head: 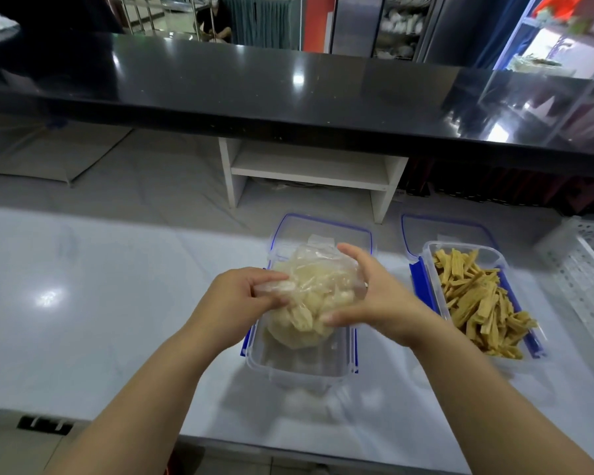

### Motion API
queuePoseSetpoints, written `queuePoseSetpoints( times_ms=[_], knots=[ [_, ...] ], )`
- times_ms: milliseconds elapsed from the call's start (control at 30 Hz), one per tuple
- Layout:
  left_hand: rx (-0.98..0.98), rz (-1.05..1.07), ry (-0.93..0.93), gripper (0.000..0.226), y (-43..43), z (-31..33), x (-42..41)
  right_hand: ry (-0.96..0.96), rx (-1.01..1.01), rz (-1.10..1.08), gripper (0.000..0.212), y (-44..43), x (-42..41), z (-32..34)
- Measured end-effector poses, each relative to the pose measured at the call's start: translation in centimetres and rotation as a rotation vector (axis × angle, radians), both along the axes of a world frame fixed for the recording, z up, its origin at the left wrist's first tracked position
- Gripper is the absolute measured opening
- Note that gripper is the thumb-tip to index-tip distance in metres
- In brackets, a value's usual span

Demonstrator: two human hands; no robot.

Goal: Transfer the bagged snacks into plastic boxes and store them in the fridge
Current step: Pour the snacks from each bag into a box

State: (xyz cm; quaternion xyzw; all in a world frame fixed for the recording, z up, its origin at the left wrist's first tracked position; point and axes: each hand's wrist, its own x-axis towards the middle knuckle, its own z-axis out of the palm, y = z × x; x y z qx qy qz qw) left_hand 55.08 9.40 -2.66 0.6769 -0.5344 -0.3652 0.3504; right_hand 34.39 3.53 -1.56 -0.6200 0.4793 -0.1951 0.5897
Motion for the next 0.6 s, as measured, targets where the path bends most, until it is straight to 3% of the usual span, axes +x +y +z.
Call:
queuePoseSetpoints(
  times_ms=[67, 167, 233, 333, 467, 600],
  knots=[
    [0.004, 0.023, 0.038, 0.026, -0.1, -0.1, 0.0, 0.197, -0.143, 0.089, 0.096, 0.3, -0.1, -0.3],
    [-0.017, 0.055, 0.085, 0.013, -0.4, 0.5, -0.4, 0.398, -0.313, 0.079, 0.063, -0.2, 0.2, -0.1],
    [-0.063, 0.087, 0.14, 0.017, -0.7, 1.4, -0.5, 0.316, -0.295, 0.027, 0.038, -0.7, 0.2, 0.5],
    [-0.082, 0.122, 0.214, 0.021, -1.1, 2.1, -0.4, 0.26, -0.251, 0.031, 0.021, -0.8, 0.4, 1.1],
    [0.05, 0.094, 0.15, 0.023, -0.9, 1.5, -0.4, 0.376, -0.139, 0.133, 0.024, -0.3, 1.0, -0.2],
    [0.081, 0.006, -0.017, 0.037, -0.6, 0.7, -0.1, 0.365, -0.165, 0.026, 0.04, -0.4, 0.7, -0.2]
  ],
)
